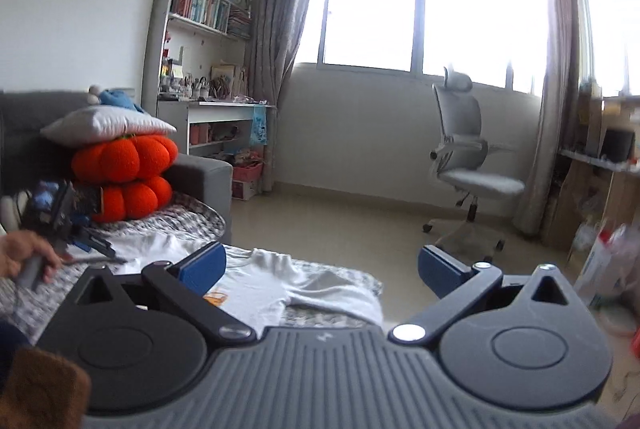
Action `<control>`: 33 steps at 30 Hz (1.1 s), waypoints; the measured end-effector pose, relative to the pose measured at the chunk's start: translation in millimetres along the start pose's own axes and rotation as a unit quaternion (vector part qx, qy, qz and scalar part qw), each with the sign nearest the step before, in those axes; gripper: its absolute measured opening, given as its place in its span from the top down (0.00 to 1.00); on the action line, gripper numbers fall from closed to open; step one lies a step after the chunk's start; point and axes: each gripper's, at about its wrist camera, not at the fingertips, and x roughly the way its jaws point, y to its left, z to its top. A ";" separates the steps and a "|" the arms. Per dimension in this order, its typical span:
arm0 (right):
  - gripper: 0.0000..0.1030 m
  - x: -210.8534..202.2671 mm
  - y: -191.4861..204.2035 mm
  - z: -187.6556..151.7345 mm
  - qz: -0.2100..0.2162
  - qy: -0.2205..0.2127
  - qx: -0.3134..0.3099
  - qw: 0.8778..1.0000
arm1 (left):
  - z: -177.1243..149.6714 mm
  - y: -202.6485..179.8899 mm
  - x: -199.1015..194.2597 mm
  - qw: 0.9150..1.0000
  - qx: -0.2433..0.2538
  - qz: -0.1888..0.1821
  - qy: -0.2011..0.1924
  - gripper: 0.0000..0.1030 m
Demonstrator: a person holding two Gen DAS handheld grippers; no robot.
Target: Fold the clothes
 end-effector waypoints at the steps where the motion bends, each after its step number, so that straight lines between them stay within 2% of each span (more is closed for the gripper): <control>1: 0.00 0.6 -2.9 -3.5 0.008 0.016 0.021 1.000 | -1.4 5.3 -2.2 1.000 0.000 0.000 0.000 0.37; 4: 0.14 17.3 9.6 -33.0 0.037 0.068 0.032 0.996 | -6.9 23.2 -6.5 1.000 -0.011 -0.005 0.006 0.37; 6: 0.37 38.4 24.4 -57.8 0.057 0.101 0.035 0.993 | -10.2 33.1 -9.1 1.000 -0.019 -0.009 0.012 0.38; 7: 0.41 49.8 31.5 -69.0 0.067 0.115 0.038 0.990 | -11.8 36.6 -11.8 1.000 -0.021 -0.011 0.011 0.38; 9: 0.60 77.2 49.6 -88.3 0.084 0.142 0.046 0.985 | -15.2 42.9 -17.2 1.000 -0.023 -0.015 0.012 0.40; 10: 0.63 91.5 59.3 -97.8 0.091 0.156 0.049 0.982 | -17.8 43.8 -20.0 1.000 -0.020 -0.017 0.013 0.40; 12: 0.78 110.9 75.6 -107.7 0.091 0.168 0.044 0.981 | -24.6 44.5 -27.0 1.000 -0.011 -0.021 0.017 0.43; 13: 0.78 118.7 82.1 -111.7 0.086 0.172 0.040 0.980 | -28.5 43.6 -31.6 1.000 -0.003 -0.025 0.018 0.47; 16: 0.78 131.4 90.8 -117.0 0.077 0.176 0.036 0.981 | -43.1 40.7 -48.7 0.999 0.020 -0.048 0.012 0.50; 19: 0.78 135.7 89.9 -123.8 0.056 0.185 0.033 0.981 | -59.6 38.2 -53.0 0.996 0.029 -0.079 0.029 0.55; 22: 0.78 138.8 87.3 -132.9 0.045 0.197 0.046 0.978 | -71.1 34.5 -54.4 0.993 0.042 -0.102 0.040 0.56; 26: 0.77 138.8 95.8 -142.8 0.033 0.195 0.025 0.980 | -74.8 33.3 -47.4 0.991 0.036 -0.119 0.056 0.56; 27: 0.78 139.4 100.2 -142.8 0.026 0.194 0.013 0.981 | -76.0 33.2 -42.4 0.990 0.032 -0.118 0.069 0.62; 28: 0.80 139.9 102.6 -142.1 0.019 0.195 0.007 0.981 | -78.5 32.6 -38.2 0.989 0.029 -0.119 0.083 0.78; 29: 0.84 139.9 102.3 -141.0 0.014 0.196 0.006 0.980 | -81.0 31.5 -36.4 0.988 0.029 -0.120 0.090 0.86; 31: 0.88 139.1 99.7 -138.9 0.005 0.198 0.006 0.980 | -85.4 27.5 -37.8 0.988 0.043 -0.121 0.090 0.96; 33: 0.88 138.4 96.9 -139.0 -0.001 0.198 0.006 0.980 | -89.3 23.8 -39.7 0.988 0.057 -0.114 0.087 0.99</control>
